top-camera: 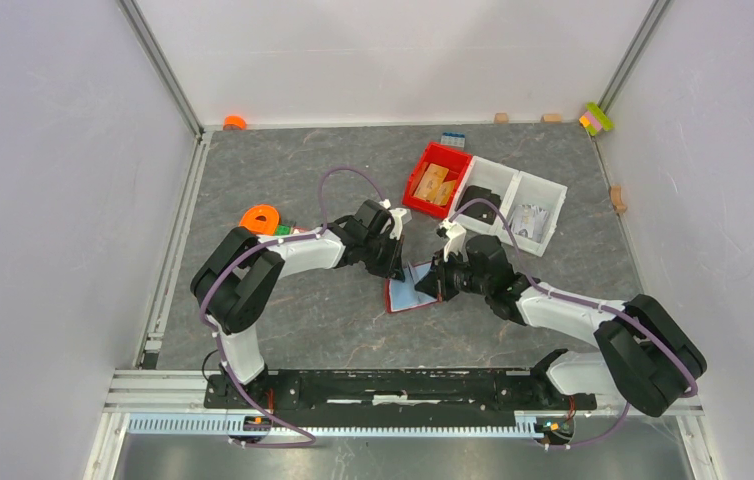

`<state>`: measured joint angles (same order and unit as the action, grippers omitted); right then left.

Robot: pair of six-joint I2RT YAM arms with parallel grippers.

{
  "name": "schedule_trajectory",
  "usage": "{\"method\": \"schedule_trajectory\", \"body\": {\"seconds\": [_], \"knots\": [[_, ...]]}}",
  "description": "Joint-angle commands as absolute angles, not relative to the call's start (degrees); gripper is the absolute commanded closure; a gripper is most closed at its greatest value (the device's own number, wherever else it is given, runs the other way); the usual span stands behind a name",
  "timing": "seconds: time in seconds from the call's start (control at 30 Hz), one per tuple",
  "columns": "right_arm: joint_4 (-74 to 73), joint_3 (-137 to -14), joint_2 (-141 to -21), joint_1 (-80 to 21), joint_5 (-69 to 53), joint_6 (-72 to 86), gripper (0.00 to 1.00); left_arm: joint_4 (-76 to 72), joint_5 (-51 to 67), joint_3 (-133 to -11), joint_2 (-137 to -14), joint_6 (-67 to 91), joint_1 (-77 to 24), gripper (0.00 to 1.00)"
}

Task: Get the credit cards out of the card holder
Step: Remove the credit card from the card holder.

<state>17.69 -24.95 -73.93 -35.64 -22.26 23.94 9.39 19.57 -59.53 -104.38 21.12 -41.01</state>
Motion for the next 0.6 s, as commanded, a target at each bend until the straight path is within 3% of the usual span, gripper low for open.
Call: {"method": "schedule_trajectory", "body": {"seconds": [0.0, 0.3, 0.57], "knots": [[14.37, -26.64, -73.67, -35.68, -16.75, 21.64, 1.0, 9.05, 20.17, -60.73, -104.36, 19.78, -41.4, 0.96], [23.14, -25.4, -77.34, -35.77, -28.74, 25.32, 1.0, 7.61, 21.81, -59.72, -103.77, 21.35, -41.4, 0.95], [22.16, -25.59, -77.6, -35.8, -27.24, 25.27, 1.0, 7.47, 22.15, -59.68, -103.71, 21.42, -41.4, 0.95]]}}
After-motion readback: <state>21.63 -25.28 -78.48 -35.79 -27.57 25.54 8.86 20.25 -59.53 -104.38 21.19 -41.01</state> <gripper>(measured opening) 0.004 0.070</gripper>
